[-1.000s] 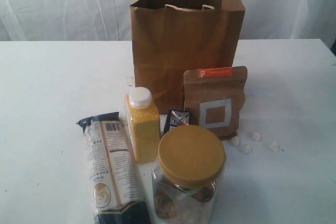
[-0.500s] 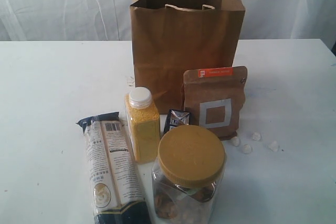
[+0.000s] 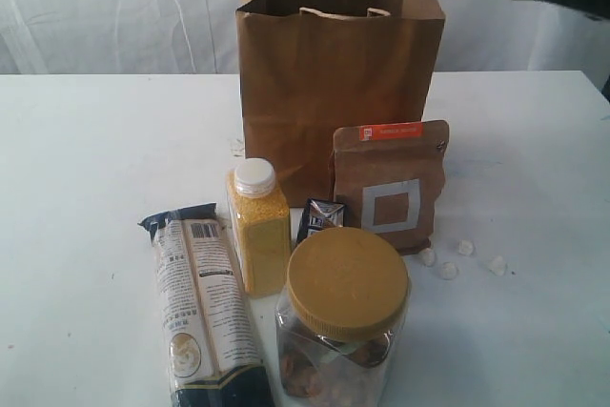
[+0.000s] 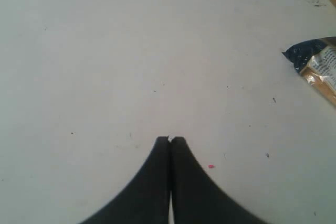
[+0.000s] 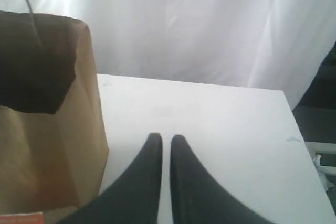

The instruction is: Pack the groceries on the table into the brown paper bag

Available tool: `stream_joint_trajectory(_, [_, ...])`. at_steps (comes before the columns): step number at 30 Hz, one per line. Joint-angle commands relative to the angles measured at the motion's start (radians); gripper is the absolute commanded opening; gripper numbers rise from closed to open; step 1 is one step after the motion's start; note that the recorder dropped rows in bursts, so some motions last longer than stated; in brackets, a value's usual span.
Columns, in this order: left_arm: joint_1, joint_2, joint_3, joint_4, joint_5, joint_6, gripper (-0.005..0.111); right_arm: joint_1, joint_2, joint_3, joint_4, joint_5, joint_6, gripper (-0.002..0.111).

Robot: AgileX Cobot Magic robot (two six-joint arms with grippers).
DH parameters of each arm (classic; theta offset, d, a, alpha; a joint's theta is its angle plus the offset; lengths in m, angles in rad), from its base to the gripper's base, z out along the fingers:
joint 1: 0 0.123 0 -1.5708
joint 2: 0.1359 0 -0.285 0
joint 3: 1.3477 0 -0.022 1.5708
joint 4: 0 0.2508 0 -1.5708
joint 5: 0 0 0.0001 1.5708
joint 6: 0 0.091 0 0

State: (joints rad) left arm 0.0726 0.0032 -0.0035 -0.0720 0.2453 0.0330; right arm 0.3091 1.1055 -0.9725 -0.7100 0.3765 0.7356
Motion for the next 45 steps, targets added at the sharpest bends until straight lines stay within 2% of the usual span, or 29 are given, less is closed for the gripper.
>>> stream_joint_trajectory(1, [-0.006,-0.003,0.004,-0.002,-0.001,-0.006,0.000,-0.048,-0.292,0.256,-0.189,-0.093,0.210,0.006])
stream_joint_trajectory(5, [-0.006,-0.003,0.004,-0.002,-0.001,-0.006,0.000,-0.050,-0.596,0.360,-0.194,-0.039,0.211,0.006])
stream_joint_trajectory(7, [-0.006,-0.003,0.004,-0.002,-0.001,-0.006,0.000,-0.050,-0.874,0.397,-0.172,0.091,0.239,0.006])
stream_joint_trajectory(11, [-0.006,-0.003,0.004,-0.002,-0.001,-0.006,0.000,-0.050,-1.105,0.461,-0.177,0.275,0.194,0.006])
stream_joint_trajectory(13, [-0.006,-0.003,0.004,-0.002,-0.001,-0.006,0.000,-0.050,-1.105,0.512,-0.179,0.233,0.196,0.006])
stream_joint_trajectory(15, [-0.006,-0.003,0.004,-0.002,-0.006,-0.006,0.000,-0.050,-1.090,0.596,-0.184,0.080,0.207,0.006])
stream_joint_trajectory(17, [-0.006,-0.003,0.004,-0.002,-0.008,-0.006,0.000,-0.050,-1.056,0.642,-0.154,0.079,0.202,0.006])
stream_joint_trajectory(19, [-0.006,-0.003,0.004,-0.002,-0.008,-0.006,0.000,-0.050,-1.056,0.651,-0.148,0.060,0.203,0.006])
stream_joint_trajectory(26, [-0.006,-0.003,0.004,-0.002,-0.008,-0.006,0.000,-0.050,-1.062,0.651,-0.160,-0.212,0.201,0.006])
stream_joint_trajectory(30, [-0.006,-0.003,0.004,-0.002,-0.010,-0.006,0.000,-0.057,-1.082,0.654,-0.185,-0.327,0.118,0.006])
stream_joint_trajectory(33, [-0.006,-0.003,0.004,-0.002,-0.010,-0.006,0.000,-0.165,-1.105,0.678,-0.185,-0.428,0.025,0.006])
stream_joint_trajectory(34, [-0.006,-0.003,0.004,-0.002,-0.010,-0.006,0.000,-0.224,-1.105,0.692,-0.185,-0.475,0.015,0.006])
stream_joint_trajectory(37, [-0.006,-0.003,0.004,-0.002,-0.010,-0.006,0.000,-0.306,-1.105,0.716,-0.185,-0.548,0.015,0.006])
stream_joint_trajectory(43, [-0.006,-0.003,0.004,-0.002,-0.010,-0.006,0.000,-0.320,-1.105,0.767,-0.177,-0.583,0.038,0.006])
stream_joint_trajectory(45, [-0.006,-0.003,0.004,-0.002,-0.010,-0.006,0.000,-0.320,-1.105,0.814,-0.117,-0.575,0.028,0.006])
